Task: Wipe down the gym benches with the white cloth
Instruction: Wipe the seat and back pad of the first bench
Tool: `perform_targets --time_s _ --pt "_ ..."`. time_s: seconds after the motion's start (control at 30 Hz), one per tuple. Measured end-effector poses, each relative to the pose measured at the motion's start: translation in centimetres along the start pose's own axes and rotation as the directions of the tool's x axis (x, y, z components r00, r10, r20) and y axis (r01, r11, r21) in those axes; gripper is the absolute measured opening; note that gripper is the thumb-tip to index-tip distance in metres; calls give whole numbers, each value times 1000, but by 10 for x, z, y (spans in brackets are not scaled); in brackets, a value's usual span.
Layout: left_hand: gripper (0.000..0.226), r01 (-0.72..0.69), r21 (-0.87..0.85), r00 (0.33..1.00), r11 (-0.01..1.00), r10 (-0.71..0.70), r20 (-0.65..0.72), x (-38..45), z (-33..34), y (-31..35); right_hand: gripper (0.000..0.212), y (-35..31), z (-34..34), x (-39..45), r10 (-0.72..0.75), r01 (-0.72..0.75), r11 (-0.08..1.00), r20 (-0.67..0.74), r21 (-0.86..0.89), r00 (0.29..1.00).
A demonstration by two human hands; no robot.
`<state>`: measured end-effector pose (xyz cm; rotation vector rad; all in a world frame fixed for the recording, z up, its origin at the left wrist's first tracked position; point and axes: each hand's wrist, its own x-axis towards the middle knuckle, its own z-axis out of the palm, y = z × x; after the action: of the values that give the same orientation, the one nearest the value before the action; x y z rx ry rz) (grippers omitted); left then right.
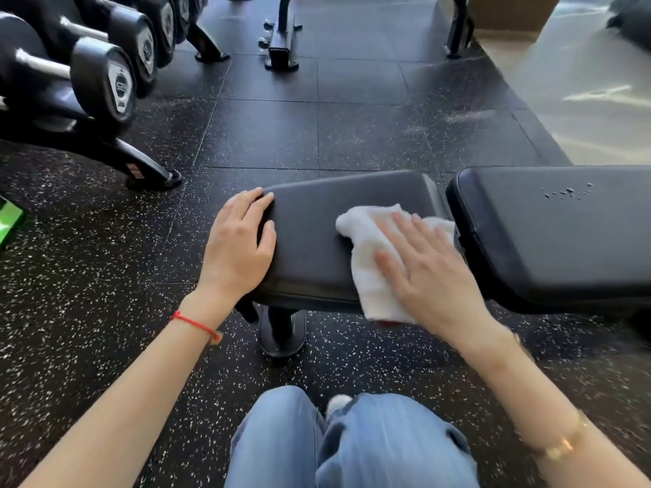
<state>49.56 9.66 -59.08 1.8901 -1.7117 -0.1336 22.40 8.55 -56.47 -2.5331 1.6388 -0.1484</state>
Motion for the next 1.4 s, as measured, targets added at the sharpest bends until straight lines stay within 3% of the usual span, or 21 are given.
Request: perform_targets --time_s 0.13,0.27,0.37,0.47,0.6,0.77,0.83,0.97,1.07,1.17,1.27,1.4 --pt "44 -5 7 1000 1000 5 0 -1 1 0 61 -16 -4 57 125 -124 992 25 -18 992" --pt "44 -6 16 1000 1000 6 -2 -1 1 -1 61 -29 10 3 -53 51 998 -50 -45 997" --pt "44 -9 19 1000 1000 9 -3 -1 2 -2 62 -5 12 -29 -28 26 999 -56 -40 998" --pt "44 5 32 1000 999 -5 -6 -1 1 -2 61 23 2 14 6 -12 987 -36 -163 999" --pt "44 16 31 1000 999 -15 -19 -2 2 -2 57 -1 -5 92 128 -131 986 -32 -104 991" --pt "44 41 20 998 999 -40 -52 -4 5 -5 64 -47 10 47 -142 141 988 -19 -69 990" --pt "45 34 13 998 999 -33 -60 -4 5 -6 66 -36 12 16 -162 161 986 -21 -41 987" --pt "50 36 -6 996 999 -37 -77 -4 5 -5 63 9 3 42 17 -21 995 -39 -98 999" --pt "51 38 -2 995 999 -38 -87 -3 5 -4 61 0 -3 100 120 -124 986 -41 -109 992" --pt "51 36 14 995 999 -35 -92 -2 6 -5 63 -39 3 119 21 -21 993 2 -113 1000" --pt "51 40 2 994 999 -40 -102 -2 7 -6 68 -55 8 86 -139 137 982 -7 -127 990" --pt "50 29 -8 994 1000 -30 -107 -3 7 -8 74 -22 7 35 -141 140 989 -19 -56 990"
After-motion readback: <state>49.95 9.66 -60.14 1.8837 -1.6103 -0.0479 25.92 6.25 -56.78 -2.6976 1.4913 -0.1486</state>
